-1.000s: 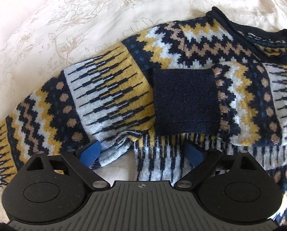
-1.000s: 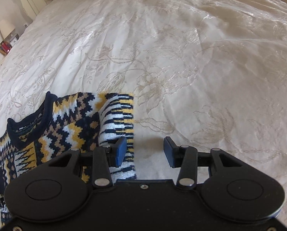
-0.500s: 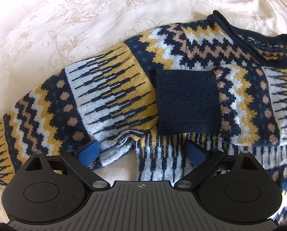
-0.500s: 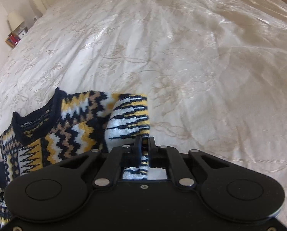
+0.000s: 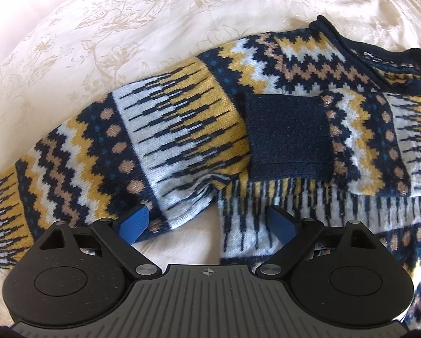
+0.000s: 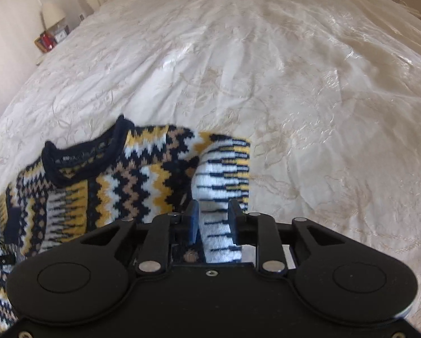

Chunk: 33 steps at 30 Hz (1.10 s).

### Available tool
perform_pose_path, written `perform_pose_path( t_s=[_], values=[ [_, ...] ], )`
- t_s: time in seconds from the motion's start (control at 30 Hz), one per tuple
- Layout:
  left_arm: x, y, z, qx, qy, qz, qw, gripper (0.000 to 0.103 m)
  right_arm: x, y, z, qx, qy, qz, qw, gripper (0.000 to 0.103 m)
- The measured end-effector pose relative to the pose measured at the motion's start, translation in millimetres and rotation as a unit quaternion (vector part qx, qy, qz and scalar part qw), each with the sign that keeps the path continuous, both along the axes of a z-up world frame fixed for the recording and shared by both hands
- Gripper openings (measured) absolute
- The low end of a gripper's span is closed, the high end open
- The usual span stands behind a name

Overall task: Fold small clothes
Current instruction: 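Open the right gripper to release the folded sleeve on the body, then move the left gripper to the other navy sleeve cuff and grasp it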

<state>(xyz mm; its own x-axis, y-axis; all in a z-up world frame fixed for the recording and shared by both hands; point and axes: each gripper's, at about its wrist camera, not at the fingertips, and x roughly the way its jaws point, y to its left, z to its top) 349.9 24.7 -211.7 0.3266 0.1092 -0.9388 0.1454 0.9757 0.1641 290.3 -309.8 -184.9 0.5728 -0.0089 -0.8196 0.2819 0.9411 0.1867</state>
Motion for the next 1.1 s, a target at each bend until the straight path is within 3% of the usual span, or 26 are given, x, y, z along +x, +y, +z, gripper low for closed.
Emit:
perform_pose_path(
  t_s=[0.1,0.27,0.33,0.47,0.53,0.67,0.77,0.93,1.1],
  values=[
    [-7,10,1,0.004,0.000,0.008,1.0000,0.091,4,2,-26,-0.051,0.068,-0.011,0.996,0.038],
    [-19,31,6,-0.003,-0.002,0.024,0.9997,0.084,-11,-6,-9,-0.033,0.045,-0.048,0.997,0.054],
    [-28,44,9,-0.030,0.000,0.028,0.9991,0.083,-21,-2,2,-0.032,0.031,-0.045,0.998,0.065],
    [-52,79,16,-0.119,0.008,0.043,0.9920,0.083,-42,18,22,-0.021,0.004,-0.033,0.999,0.069],
    [-66,91,23,-0.143,0.007,0.053,0.9882,0.083,-50,34,30,-0.014,-0.005,-0.021,1.000,0.078],
    [-99,104,56,-0.129,-0.031,0.062,0.9893,0.083,-69,71,40,-0.003,-0.014,0.012,1.000,0.083],
    [-109,124,68,-0.120,-0.053,0.074,0.9886,0.083,-83,102,44,0.009,-0.021,0.043,0.999,0.093],
    [-115,167,75,-0.112,-0.077,0.122,0.9831,0.083,-96,147,48,0.041,-0.027,0.084,0.995,0.103],
    [-116,216,77,-0.105,-0.094,0.173,0.9748,0.083,-103,182,52,0.058,-0.029,0.107,0.992,0.103]
  ],
)
